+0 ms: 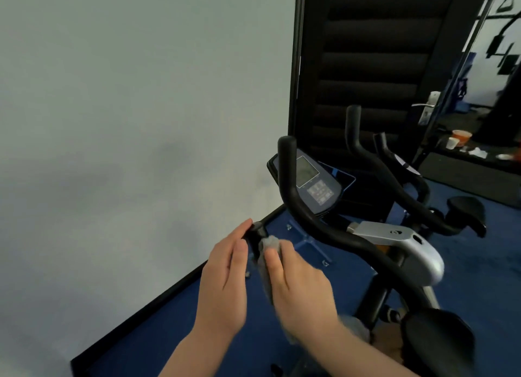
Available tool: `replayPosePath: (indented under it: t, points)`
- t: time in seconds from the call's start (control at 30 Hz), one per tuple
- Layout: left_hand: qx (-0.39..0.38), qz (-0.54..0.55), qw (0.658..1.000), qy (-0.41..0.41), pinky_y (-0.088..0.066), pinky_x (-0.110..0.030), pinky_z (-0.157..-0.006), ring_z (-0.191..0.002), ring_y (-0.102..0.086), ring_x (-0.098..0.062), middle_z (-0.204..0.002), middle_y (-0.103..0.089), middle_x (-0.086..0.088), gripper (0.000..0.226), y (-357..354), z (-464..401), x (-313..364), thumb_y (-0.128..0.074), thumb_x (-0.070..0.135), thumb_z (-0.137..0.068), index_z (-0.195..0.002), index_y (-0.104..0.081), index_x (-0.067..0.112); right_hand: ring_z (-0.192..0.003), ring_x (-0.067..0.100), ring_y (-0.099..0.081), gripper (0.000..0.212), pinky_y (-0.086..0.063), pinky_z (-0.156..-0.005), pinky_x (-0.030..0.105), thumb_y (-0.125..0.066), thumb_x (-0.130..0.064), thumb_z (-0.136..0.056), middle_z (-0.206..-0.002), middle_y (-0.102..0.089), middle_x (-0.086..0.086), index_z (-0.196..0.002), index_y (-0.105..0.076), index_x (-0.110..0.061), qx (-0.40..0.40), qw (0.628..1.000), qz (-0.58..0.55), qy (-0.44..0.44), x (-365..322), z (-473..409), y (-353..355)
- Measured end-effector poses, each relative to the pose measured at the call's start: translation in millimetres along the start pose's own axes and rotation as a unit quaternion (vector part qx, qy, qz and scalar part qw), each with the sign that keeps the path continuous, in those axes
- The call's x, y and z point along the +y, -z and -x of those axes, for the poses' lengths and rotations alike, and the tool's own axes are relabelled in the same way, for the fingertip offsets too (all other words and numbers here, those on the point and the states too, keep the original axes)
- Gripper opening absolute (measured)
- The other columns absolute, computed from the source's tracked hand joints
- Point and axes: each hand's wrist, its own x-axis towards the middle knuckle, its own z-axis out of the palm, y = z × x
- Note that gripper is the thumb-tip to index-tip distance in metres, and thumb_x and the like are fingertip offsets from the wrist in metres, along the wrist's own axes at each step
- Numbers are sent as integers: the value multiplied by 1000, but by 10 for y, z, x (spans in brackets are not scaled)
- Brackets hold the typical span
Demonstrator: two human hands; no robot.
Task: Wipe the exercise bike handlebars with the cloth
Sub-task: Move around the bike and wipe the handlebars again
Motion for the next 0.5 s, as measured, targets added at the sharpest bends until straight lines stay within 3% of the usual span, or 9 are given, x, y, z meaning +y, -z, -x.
replayPosePath:
  t: [0.07, 0.13, 0.2, 0.27, 0.33, 0.4, 0.5]
  points:
    - [-6, -21, 1000, -4, -31, -1, -93, -123, -44, 10, -124, -54, 35, 35, 19, -3, 4, -33, 44, -95, -124, -53, 46, -52, 10, -42, 28, -23, -42, 23, -18, -57, -93, -76, -46, -13, -98, -32, -34, -4, 997, -40, -66, 36, 39, -66]
    - [5, -28, 1000, -9, -35, -10, -98, -123, -44, 7, -124, -54, 33, 37, 16, -1, 5, -31, 45, -94, -124, -53, 45, -71, 17, -55, 24, -36, -52, 29, -18, -44, -97, -96, -51, -10, -114, -29, -31, -11, 998, -40, -44, 23, -68, -125]
    - [23, -30, 999, -18, -39, -28, -105, -124, -45, 2, -125, -56, 27, 38, -6, -2, 17, -32, 43, -94, -124, -54, 42, -94, 25, -60, 33, -38, -69, 34, -18, -40, -97, -112, -58, -4, -122, -37, -30, -4, 988, -137, -71, -112, -287, -69]
    - [42, -33, 998, -24, -35, -40, -109, -129, -41, -1, -132, -51, 24, 40, -41, 19, 52, -30, 47, -93, -126, -52, 43, -90, 23, -61, 40, -44, -76, 38, -20, -51, -92, -95, -66, -6, -103, -53, -31, 1, 964, -258, -71, -230, -445, 25]
    - [66, -31, 997, -17, -31, -44, -111, -133, -34, 0, -138, -43, 27, 42, -63, 64, 77, -29, 55, -89, -126, -47, 48, -72, 16, -60, 29, -50, -71, 45, -34, -48, -91, -73, -62, -6, -86, -53, -26, 15, 955, -296, -28, -245, -540, 76]
    - [86, -25, 996, -1, -31, -39, -111, -133, -32, 1, -138, -39, 31, 42, -47, 119, 72, -30, 59, -86, -124, -45, 50, -70, 13, -57, 15, -50, -69, 46, -45, -34, -93, -78, -59, -6, -87, -53, -23, -5, 959, -279, 54, -216, -509, 136]
    - [82, -10, 996, 14, -36, -8, -96, -131, -34, 0, -136, -40, 30, 37, -11, 169, 69, -32, 55, -87, -124, -38, 54, -92, 10, -56, 15, -51, -76, 35, -48, -22, -95, -111, -55, -9, -108, -55, -21, -18, 965, -211, 153, -55, -432, 109]
